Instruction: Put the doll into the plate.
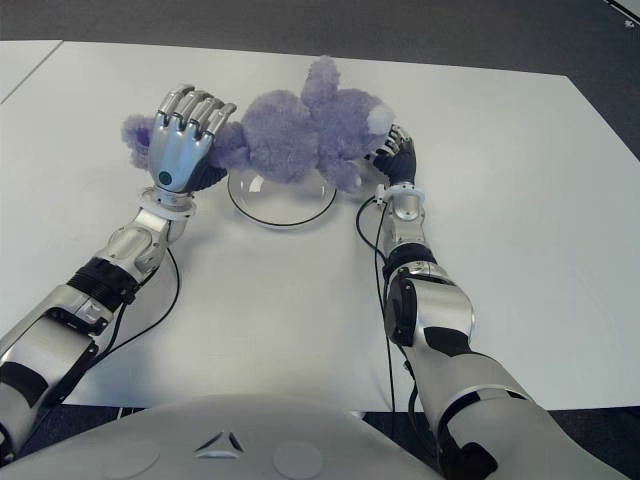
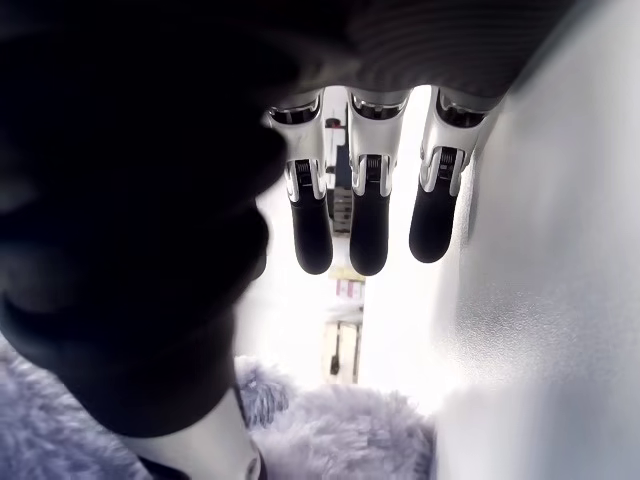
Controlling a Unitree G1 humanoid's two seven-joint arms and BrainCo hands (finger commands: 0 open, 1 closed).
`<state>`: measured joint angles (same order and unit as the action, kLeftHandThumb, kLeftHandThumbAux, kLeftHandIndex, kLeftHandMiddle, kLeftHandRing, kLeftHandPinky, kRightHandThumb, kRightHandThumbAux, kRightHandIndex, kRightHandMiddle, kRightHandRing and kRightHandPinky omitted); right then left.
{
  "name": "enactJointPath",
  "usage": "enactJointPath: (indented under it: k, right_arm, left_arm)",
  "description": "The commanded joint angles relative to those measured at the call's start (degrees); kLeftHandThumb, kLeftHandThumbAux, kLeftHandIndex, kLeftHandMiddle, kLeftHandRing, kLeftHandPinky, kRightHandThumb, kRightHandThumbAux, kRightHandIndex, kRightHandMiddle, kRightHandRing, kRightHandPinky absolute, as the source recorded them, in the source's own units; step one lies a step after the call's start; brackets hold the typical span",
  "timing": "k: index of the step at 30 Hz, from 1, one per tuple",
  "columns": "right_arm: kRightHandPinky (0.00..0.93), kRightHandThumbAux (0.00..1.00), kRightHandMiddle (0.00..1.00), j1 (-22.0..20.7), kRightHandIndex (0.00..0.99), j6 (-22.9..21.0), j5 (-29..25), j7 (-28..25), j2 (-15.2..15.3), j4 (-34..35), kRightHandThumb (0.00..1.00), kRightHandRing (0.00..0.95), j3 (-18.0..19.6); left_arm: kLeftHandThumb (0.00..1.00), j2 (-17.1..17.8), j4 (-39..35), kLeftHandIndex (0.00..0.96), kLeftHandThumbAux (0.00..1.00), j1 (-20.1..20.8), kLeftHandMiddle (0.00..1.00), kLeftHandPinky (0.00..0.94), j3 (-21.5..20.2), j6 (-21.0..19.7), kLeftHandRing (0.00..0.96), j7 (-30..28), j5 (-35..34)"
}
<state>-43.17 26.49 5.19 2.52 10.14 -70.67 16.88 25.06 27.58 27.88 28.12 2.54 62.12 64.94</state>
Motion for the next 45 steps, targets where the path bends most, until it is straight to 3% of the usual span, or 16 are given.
enactJointPath:
  k: [1,10,19,33,45]
  right_arm:
    - [0.253,0.936,0.224,11.51,0.247,-7.45,-0.40,-0.24,-4.41,-7.77,0.253,0.220,0.24]
    - [0.266,0.947,0.229,11.43,0.246,-7.41,-0.49,-0.23,-4.54,-7.75,0.313,0.228,0.30]
    - [0.247,0.961,0.225,11.48,0.225,-7.19,-0.32,0.15,-4.60,-7.75,0.336,0.225,0.17]
    - [0.248,0.967,0.218,11.43,0.205,-7.59,-0.13,0.20,-4.65,-7.79,0.380,0.218,-0.06]
    - [0.237,0.952,0.217,11.38,0.179,-7.93,0.55,0.65,-4.59,-7.85,0.411,0.214,-0.71]
  left_arm:
    - [0.093,0.83,1.31,0.220,0.548,-0.25,0.308,0.106,0.90,2.87,0.254,0.71,-0.43]
    - [0.029,1.74,2.28,0.110,0.508,0.54,0.209,0.012,0.84,6.97,0.164,0.76,-0.81]
    - [0.000,1.96,3.89,0.013,0.418,1.44,0.115,0.000,0.68,9.97,0.088,2.96,-0.63]
    - [0.000,2.29,5.73,0.000,0.341,2.69,0.009,0.000,0.06,12.34,0.004,6.43,-0.44]
    - [0.000,2.64,9.00,0.000,0.311,4.67,0.000,0.000,0.37,13.61,0.000,9.02,-0.88]
